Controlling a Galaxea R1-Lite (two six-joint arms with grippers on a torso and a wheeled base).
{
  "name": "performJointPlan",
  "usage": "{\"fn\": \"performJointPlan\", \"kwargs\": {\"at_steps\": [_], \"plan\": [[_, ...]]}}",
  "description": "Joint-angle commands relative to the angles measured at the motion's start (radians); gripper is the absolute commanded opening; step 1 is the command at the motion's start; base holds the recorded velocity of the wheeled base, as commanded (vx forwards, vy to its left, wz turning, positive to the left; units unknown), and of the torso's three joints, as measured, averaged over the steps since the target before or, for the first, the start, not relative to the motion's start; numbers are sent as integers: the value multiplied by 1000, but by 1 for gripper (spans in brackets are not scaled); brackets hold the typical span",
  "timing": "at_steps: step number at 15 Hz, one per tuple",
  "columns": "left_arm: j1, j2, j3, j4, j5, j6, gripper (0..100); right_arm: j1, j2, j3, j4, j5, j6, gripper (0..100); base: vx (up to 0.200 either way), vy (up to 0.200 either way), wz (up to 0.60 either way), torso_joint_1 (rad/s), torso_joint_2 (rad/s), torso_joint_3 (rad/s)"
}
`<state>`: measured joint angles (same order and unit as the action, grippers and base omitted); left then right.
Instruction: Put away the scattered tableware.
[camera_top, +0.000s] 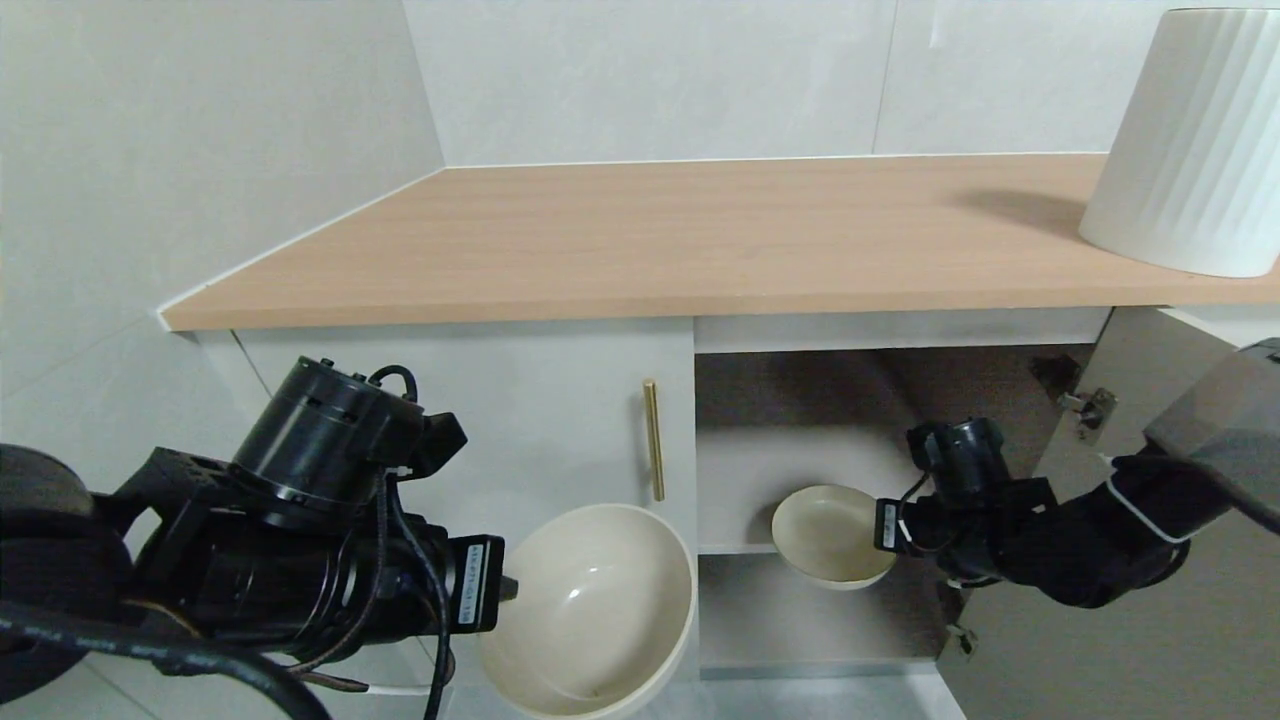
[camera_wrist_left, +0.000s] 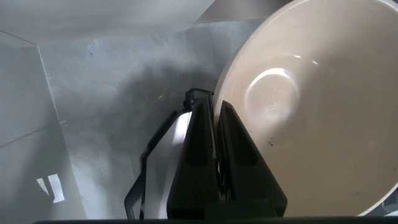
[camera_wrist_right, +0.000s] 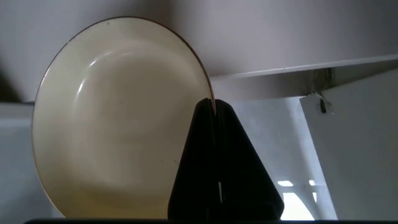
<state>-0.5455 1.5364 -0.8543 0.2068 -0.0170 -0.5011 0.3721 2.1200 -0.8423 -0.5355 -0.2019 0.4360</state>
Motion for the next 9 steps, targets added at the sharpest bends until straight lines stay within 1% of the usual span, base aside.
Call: {"fn": "performJointPlan", "kwargs": {"at_steps": [1, 4, 5, 9], "plan": [[-1, 5, 0, 0, 0, -1, 0, -2, 107, -3, -43, -16, 3, 0, 0, 0, 0, 0, 0, 0], [-1, 5, 0, 0, 0, -1, 0, -16, 150, -30, -100, -60, 18, 0, 0, 0, 0, 0, 0, 0], [-1, 5, 0, 0, 0, -1, 0, -22, 158, -50, -106, -77, 56, 0, 0, 0, 0, 0, 0, 0], [-1, 7, 0, 0, 0, -1, 0, -36, 192, -98, -106, -88, 69, 0, 0, 0, 0, 0, 0, 0]]}}
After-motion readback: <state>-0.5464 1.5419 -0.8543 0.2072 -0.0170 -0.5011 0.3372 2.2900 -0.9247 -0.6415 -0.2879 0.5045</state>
